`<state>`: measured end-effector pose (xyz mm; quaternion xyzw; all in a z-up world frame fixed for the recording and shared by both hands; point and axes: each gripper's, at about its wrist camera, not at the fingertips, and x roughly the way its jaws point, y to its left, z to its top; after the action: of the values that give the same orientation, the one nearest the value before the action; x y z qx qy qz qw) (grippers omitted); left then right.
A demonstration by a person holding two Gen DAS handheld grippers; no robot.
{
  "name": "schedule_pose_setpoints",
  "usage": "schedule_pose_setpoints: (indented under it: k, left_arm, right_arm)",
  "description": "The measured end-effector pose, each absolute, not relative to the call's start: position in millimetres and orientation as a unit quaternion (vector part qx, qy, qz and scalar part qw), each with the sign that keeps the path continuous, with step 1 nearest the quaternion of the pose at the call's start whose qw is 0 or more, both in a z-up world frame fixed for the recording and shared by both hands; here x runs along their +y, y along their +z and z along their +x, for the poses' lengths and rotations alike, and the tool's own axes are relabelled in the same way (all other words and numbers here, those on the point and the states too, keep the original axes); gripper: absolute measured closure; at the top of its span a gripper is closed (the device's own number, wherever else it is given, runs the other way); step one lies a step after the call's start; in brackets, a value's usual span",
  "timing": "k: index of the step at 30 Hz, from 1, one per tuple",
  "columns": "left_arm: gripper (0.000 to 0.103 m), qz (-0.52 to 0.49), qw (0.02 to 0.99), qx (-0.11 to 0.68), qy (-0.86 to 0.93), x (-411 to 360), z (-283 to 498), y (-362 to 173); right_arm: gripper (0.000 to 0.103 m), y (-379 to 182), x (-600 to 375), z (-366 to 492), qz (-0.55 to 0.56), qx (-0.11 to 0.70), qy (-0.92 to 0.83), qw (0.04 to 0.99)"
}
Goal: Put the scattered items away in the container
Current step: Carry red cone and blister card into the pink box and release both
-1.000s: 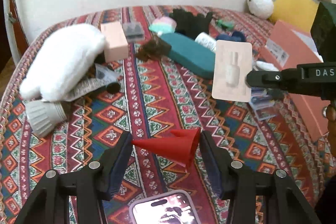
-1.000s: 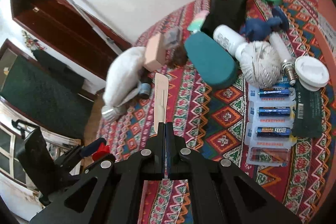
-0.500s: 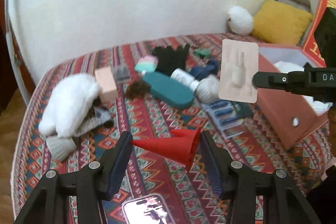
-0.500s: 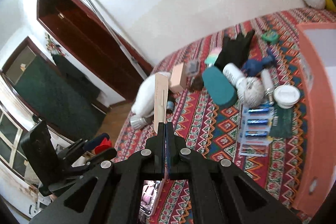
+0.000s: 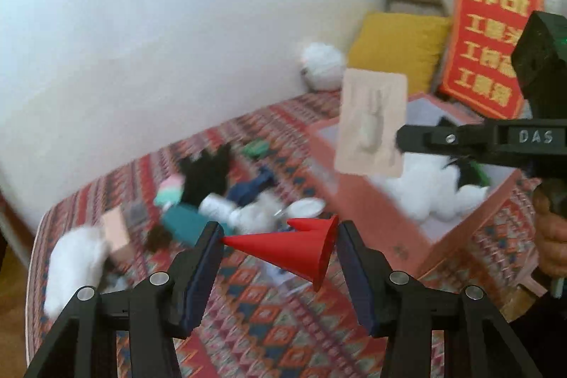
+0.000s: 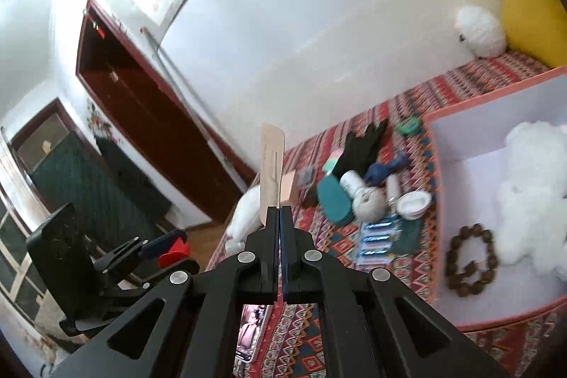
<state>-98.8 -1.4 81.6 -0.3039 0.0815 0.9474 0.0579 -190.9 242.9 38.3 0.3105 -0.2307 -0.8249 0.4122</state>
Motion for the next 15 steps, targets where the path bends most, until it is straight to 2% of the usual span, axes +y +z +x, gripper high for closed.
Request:
schedule_pose_setpoints:
  k: [9, 15]
  left_arm:
    - [0.048, -0.289, 0.162, 0.132, 0.934, 119, -137, 95]
    - [0.048, -0.312, 0.208, 0.143, 0.916, 178, -185, 77]
  right_arm:
    - [0.103, 48, 336, -187, 0.276, -0.261, -0.859, 0.344]
    - [0.103, 37, 381, -203, 0.272, -0.268, -0.88, 0.283]
